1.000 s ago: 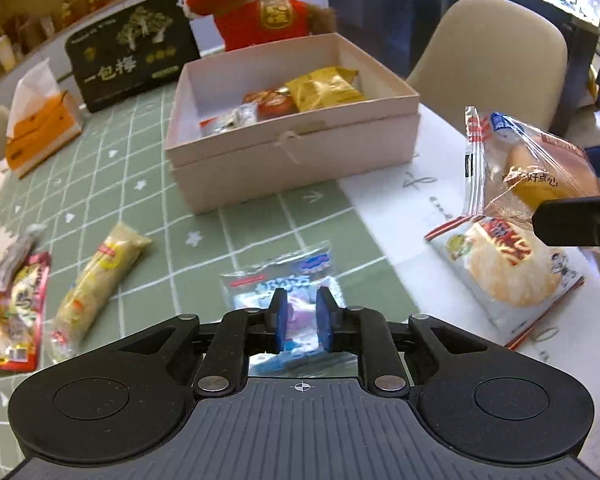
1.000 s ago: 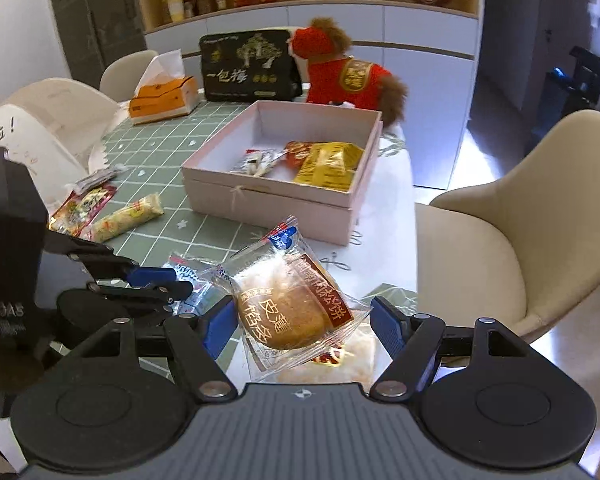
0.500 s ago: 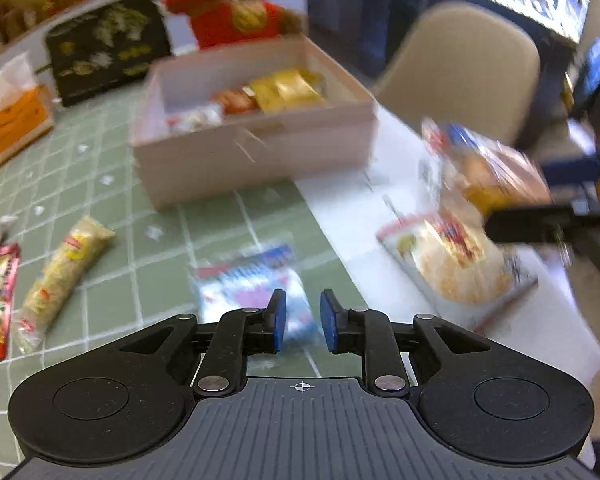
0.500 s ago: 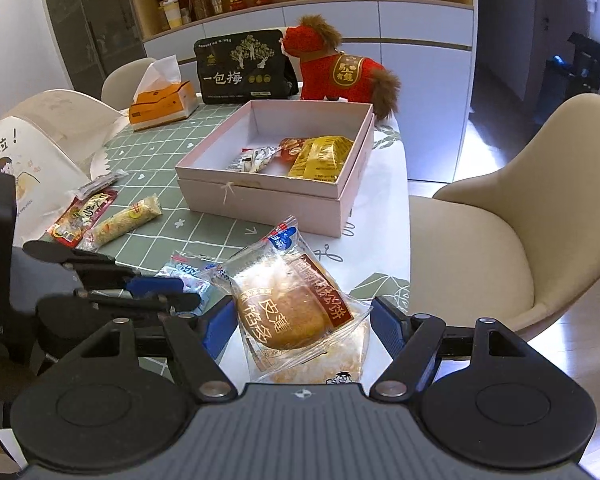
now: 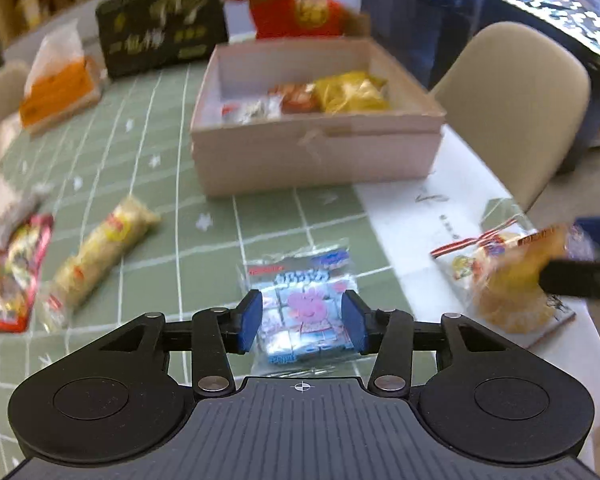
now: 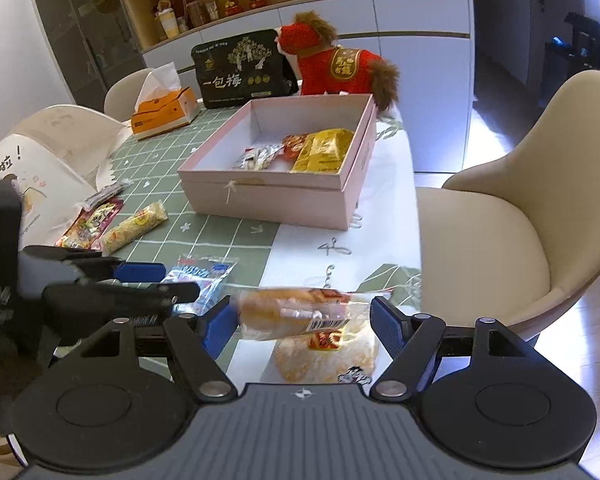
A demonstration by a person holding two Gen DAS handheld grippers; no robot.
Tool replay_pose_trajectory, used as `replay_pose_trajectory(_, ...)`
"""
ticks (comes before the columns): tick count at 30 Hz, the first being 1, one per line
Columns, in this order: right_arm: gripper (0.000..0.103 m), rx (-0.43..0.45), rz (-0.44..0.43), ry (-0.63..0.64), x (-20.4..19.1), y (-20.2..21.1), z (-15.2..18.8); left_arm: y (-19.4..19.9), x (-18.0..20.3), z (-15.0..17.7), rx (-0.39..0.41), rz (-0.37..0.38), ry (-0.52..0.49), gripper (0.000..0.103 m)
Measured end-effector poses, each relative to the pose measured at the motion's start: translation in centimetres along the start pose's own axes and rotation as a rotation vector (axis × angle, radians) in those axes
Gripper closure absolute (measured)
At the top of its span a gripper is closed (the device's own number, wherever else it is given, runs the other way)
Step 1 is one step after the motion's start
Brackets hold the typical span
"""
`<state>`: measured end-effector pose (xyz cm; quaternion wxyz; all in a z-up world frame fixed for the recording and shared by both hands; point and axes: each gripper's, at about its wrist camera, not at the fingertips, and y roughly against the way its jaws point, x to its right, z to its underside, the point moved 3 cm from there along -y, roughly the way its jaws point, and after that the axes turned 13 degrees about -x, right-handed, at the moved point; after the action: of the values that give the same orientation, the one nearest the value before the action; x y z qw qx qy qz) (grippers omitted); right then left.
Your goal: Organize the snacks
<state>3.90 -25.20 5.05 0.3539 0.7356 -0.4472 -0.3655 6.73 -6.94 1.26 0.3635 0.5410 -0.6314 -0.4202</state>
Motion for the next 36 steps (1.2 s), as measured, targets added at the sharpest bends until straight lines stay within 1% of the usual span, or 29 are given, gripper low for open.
replay_pose_trajectory(3, 0.030, -0.027, 0.011, 0.043, -0.9, -1.0, 0.7, -0.3, 0.6, -0.6, 0.024, -0.001, -0.040, 0.051)
replay_pose_trajectory(5, 0.030, -0.051, 0.010, 0.074, -1.7, -1.6, 1.4, -0.7, 0.5, -1.1, 0.029, 0.013, -0.038, 0.048)
replay_pose_trajectory(9, 0.030, -0.097, -0.012, 0.157, -3.4, -2.3, 2.7, -1.1, 0.5, -1.8, 0.017, 0.024, -0.039, 0.047)
replay_pose_trajectory(12, 0.027, -0.096, 0.040, 0.225, -4.6, -2.4, 3.2, -1.2, 0.6, -2.0, 0.005, 0.025, -0.059, 0.046)
replay_pose_trajectory(14, 0.026, -0.082, 0.074, 0.257, -4.9, -2.3, 3.5, -0.7, 0.4, -1.7, 0.007, 0.039, -0.062, 0.047)
replay_pose_trajectory(15, 0.025, -0.077, 0.079, 0.264, -5.0, -2.1, 3.6, 0.0, 0.4, -1.4, 0.026, 0.037, -0.061, 0.047)
replay_pose_trajectory(17, 0.025, -0.079, 0.074, 0.255, -5.0, -2.1, 3.8, 1.1, 0.2, -0.7, 0.063, 0.006, -0.059, 0.047)
replay_pose_trajectory(18, 0.025, -0.083, 0.069, 0.245, -4.9, -2.2, 3.8, 1.4, 0.1, -0.4, 0.065, 0.002, -0.043, 0.047)
replay_pose_trajectory(19, 0.025, -0.086, 0.066, 0.235, -4.9, -2.2, 3.8, 1.2, 0.1, -0.4, 0.050, 0.020, -0.028, 0.047)
replay_pose_trajectory(21, 0.025, -0.091, 0.055, 0.220, -4.8, -2.3, 3.9, 0.4, 0.4, -0.5, 0.006, 0.052, -0.030, 0.047)
replay_pose_trajectory(22, 0.025, -0.092, 0.049, 0.219, -4.8, -2.2, 4.1, -0.2, 0.9, -0.5, -0.011, 0.041, -0.043, 0.047)
replay_pose_trajectory(23, 0.025, -0.093, 0.047, 0.222, -4.9, -2.2, 4.1, -0.4, 1.5, -0.6, -0.001, 0.018, -0.064, 0.044)
replay_pose_trajectory(25, 0.025, -0.087, 0.053, 0.235, -5.0, -1.9, 4.5, -0.8, 2.5, -0.7, -0.005, -0.008, -0.098, 0.031)
replay_pose_trajectory(26, 0.025, -0.086, 0.055, 0.239, -5.0, -1.7, 4.6, -1.0, 2.8, -0.7, -0.008, 0.000, -0.112, 0.020)
replay_pose_trajectory(27, 0.025, -0.085, 0.057, 0.238, -4.9, -1.6, 4.7, -1.1, 3.0, -0.6, -0.008, 0.012, -0.122, 0.017)
replay_pose_trajectory(28, 0.025, -0.085, 0.058, 0.234, -4.7, -1.5, 4.8, -1.1, 3.0, -0.5, -0.001, 0.011, -0.119, 0.018)
replay_pose_trajectory(30, 0.025, -0.083, 0.059, 0.225, -4.4, -1.5, 4.8, -0.7, 2.4, -0.3, 0.018, 0.004, -0.092, 0.026)
replay_pose_trajectory(32, 0.024, -0.084, 0.051, 0.216, -4.1, -1.6, 4.8, -0.3, 1.5, 0.0, 0.032, -0.049, -0.058, 0.027)
replay_pose_trajectory(33, 0.024, -0.086, 0.045, 0.214, -4.0, -1.8, 4.8, -0.5, 1.0, 0.1, 0.020, -0.058, -0.044, 0.024)
replay_pose_trajectory(35, 0.024, -0.087, 0.042, 0.226, -4.2, -2.1, 4.6, -1.2, 0.1, 0.1, -0.026, -0.032, -0.007, 0.024)
replay_pose_trajectory(36, 0.024, -0.086, 0.045, 0.240, -4.3, -2.3, 4.5, -1.7, -0.2, 0.1, -0.047, -0.023, 0.003, 0.021)
